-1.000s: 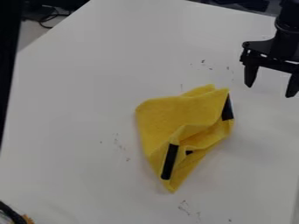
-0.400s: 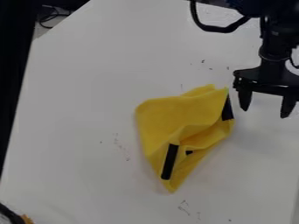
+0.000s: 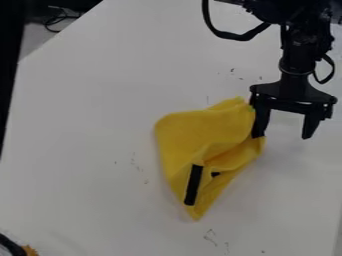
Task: Fold cloth from top right to top left
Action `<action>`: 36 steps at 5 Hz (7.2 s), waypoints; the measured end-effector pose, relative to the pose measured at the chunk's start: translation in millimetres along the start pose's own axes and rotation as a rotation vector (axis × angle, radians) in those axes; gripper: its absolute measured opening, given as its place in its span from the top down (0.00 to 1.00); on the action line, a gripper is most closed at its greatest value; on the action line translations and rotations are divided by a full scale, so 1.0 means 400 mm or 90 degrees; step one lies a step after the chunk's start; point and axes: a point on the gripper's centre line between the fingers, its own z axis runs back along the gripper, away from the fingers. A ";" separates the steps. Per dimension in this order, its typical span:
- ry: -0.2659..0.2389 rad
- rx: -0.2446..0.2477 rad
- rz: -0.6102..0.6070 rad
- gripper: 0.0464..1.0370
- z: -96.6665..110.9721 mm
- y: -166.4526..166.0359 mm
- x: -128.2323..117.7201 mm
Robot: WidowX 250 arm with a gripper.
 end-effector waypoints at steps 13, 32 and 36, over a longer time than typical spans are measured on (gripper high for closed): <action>0.006 -0.035 -0.012 0.99 -0.054 0.105 0.091; 0.037 -0.019 -0.013 0.89 -0.067 0.129 0.124; -0.041 0.093 -0.002 0.99 0.125 0.149 0.072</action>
